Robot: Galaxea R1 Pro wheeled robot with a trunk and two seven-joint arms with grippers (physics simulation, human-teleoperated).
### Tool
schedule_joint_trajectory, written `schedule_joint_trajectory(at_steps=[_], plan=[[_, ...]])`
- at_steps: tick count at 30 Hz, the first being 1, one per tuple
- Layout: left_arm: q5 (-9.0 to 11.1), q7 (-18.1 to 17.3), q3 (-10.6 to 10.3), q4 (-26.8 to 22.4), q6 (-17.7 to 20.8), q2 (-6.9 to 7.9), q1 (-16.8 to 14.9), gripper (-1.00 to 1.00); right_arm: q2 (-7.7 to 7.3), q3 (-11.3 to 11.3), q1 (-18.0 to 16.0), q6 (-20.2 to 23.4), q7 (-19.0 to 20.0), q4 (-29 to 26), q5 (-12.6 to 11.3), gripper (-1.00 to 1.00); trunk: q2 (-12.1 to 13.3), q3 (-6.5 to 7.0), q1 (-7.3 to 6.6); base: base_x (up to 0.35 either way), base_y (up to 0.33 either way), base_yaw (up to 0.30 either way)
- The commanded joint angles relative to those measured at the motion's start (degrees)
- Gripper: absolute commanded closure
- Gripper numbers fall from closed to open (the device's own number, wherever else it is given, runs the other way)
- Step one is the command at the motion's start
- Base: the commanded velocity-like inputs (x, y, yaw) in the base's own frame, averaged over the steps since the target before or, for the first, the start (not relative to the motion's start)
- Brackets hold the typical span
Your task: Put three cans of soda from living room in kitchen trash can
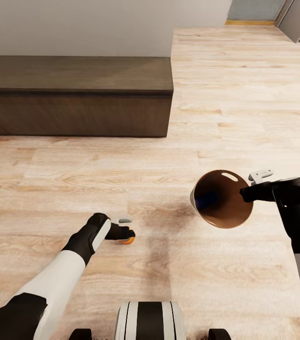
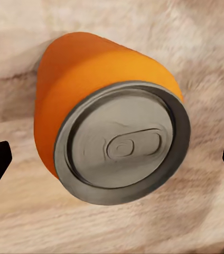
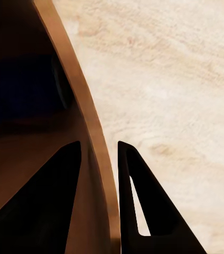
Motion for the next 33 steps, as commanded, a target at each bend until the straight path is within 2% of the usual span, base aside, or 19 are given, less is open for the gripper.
schedule_joint_trajectory(at_steps=[1, 10, 16, 27, 28, 33], plan=[[0.01, 0.0, 0.0, -0.08, 0.0, -0.02, 0.0, -1.0, 0.01, 0.03, 0.0, 0.23, 0.32, -0.02, -0.99, 1.0, -0.01, 0.0, -0.01, 0.0, 0.0, 0.0], [0.01, 0.0, -0.03, -0.24, 0.06, 0.02, 0.0, -1.0, 0.01, 0.09, 0.04, 0.23, 0.32, -0.02, -0.99, 1.0, -0.01, 0.0, -0.01, 0.0, 0.0, 0.0], [0.01, -0.05, -0.05, -0.22, 0.08, 0.07, 0.0, -1.0, 0.01, 0.09, 0.05, 0.23, 0.32, -0.02, -0.98, 1.0, -0.09, -1.33, 0.14, 0.0, 0.0, 0.0], [-0.02, -0.1, -0.04, -0.26, -0.03, 0.07, 0.06, -1.0, -0.05, 0.09, 0.09, 0.23, 0.32, -0.02, -1.0, 1.0, -0.09, -1.33, 0.14, 0.0, 0.0, 0.0], [-0.04, -0.1, -0.06, -0.28, -0.05, 0.08, 0.07, 1.0, -0.05, 0.09, 0.12, 0.23, 0.32, -0.02, -0.98, 1.0, -0.09, -1.33, 0.14, 0.0, 0.0, 0.0], [-0.07, -0.09, -0.08, -0.3, -0.02, 0.11, 0.08, 1.0, 0.0, 0.09, 0.21, 0.23, 0.32, -0.02, -0.88, 1.0, -0.09, -1.33, 0.14, 0.0, 0.0, 0.0]])
